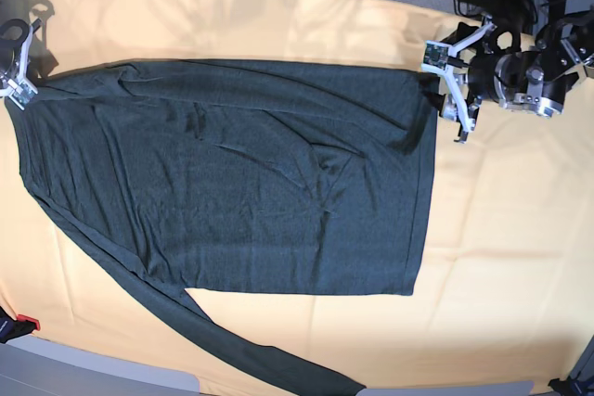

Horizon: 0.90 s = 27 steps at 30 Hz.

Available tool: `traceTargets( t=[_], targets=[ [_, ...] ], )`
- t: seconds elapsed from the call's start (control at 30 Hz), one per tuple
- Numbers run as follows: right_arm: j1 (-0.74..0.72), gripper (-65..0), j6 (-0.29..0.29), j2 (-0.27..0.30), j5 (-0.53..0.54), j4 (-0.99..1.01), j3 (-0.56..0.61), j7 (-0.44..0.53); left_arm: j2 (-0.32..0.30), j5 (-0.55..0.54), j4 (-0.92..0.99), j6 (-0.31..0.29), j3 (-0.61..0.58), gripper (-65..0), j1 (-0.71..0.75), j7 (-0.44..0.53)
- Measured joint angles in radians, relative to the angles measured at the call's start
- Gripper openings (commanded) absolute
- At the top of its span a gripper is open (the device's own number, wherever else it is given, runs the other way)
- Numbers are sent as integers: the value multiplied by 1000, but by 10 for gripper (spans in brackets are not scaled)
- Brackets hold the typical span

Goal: Fold the T-shirt properly

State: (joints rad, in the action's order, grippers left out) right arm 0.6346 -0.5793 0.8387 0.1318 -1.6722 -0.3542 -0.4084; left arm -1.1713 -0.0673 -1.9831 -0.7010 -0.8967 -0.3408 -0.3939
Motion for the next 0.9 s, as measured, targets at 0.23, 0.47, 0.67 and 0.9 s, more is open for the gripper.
traceTargets(
  t=[0.23, 0.47, 0.67, 0.9],
  targets=[
    [0, -650, 0, 0, 0, 0, 0, -2, 70, 31, 26, 11, 0, -245, -3, -5],
    [0, -650, 0, 0, 0, 0, 0, -2, 82, 30, 54, 8, 0, -245, -3, 2],
    [0, -650, 1, 0, 13, 0, 0, -3, 89, 3, 116, -5, 7, -245, -9, 48],
    [0, -650, 3, 0, 26, 0, 0, -3, 89, 71, 129, -6, 6, -397, -8, 106]
  ],
)
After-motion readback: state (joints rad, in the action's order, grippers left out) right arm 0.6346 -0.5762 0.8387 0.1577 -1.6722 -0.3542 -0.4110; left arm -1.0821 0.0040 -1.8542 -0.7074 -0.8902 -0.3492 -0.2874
